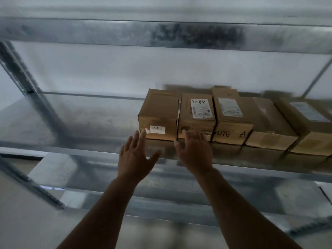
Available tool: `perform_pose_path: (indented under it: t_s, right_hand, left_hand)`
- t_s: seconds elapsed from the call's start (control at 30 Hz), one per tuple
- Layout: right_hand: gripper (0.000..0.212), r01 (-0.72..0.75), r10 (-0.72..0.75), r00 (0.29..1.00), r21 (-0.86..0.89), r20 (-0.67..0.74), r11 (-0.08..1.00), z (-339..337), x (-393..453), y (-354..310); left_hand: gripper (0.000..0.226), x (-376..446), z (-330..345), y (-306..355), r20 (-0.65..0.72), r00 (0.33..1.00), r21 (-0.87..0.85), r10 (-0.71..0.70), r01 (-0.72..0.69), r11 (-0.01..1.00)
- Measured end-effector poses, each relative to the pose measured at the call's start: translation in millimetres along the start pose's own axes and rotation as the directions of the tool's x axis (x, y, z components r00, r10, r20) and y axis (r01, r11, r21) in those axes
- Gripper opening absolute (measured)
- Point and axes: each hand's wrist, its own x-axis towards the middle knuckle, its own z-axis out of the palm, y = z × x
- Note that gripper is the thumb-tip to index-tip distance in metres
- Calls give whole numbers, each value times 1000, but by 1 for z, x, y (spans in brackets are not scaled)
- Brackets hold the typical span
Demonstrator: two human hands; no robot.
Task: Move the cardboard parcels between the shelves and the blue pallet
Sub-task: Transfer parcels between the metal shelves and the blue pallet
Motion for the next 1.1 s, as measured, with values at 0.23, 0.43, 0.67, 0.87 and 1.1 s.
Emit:
perform_pose_path:
  t_s: [0.23, 0.43, 0.67, 0.87, 1.1]
  right_hand:
    - [35, -126, 128, 991, 51, -43, 991, 17, 51, -14]
    - [31, -212, 215, 975, 68, -46, 975, 30, 85, -35]
    - [38, -338, 345, 935, 94, -81, 937, 45, 93, -56]
    - [30, -364, 376, 926, 368, 44, 855, 49, 78, -61]
    - [58, -408, 283, 913, 618, 295, 672, 35, 54, -72]
  left_hand:
    - [81, 87, -9, -17, 31, 999, -171, 22, -17, 985]
    - [54, 141, -17, -24, 236, 969, -429, -77, 174, 886]
    - [39, 148, -21, -50, 261, 964, -587, -48, 198, 785]
    - [59, 139, -28, -74, 344, 939, -627, 3, 227, 745]
    - [74, 126, -31, -94, 464, 873, -735, 150, 285, 615]
